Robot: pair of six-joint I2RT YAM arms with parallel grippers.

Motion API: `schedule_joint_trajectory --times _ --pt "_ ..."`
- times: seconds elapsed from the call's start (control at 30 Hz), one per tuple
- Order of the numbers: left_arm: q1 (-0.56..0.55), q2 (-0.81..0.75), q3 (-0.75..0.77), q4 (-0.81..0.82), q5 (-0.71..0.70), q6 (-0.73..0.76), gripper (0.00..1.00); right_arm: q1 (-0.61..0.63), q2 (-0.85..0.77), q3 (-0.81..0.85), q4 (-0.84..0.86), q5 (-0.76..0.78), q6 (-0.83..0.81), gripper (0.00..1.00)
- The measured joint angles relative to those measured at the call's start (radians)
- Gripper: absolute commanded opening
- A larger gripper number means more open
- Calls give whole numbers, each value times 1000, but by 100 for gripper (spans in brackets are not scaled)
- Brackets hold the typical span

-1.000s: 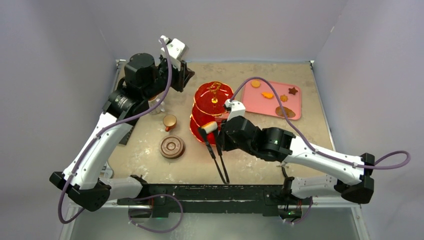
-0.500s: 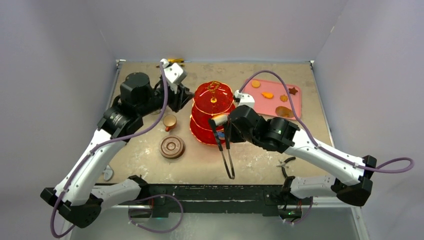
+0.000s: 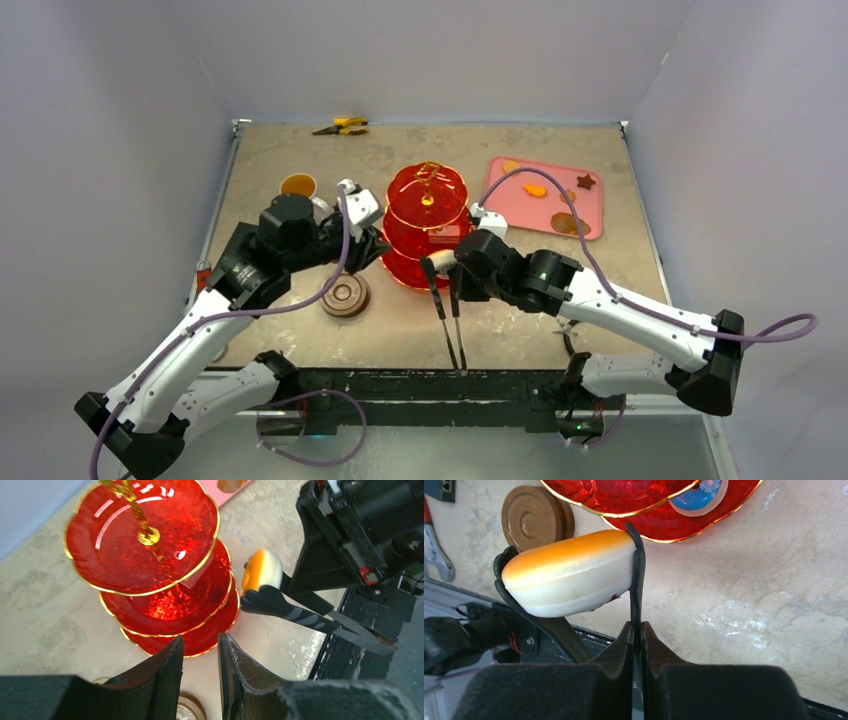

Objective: Serve the afternoon tea
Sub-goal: Pick up the clamp from the center of the board.

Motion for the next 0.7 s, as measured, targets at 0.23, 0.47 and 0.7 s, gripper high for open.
schedule_joint_trajectory --times 0.23,0.47,0.7 --pt "-148 14 -105 62 -90 -59 31 -29 2 -54 118 5 63 0" --pt "-195 27 -169 113 -167 -182 31 -39 47 -69 198 5 97 0" --pt "-206 34 -206 146 -203 -301 31 -39 87 -81 237 6 136 0"
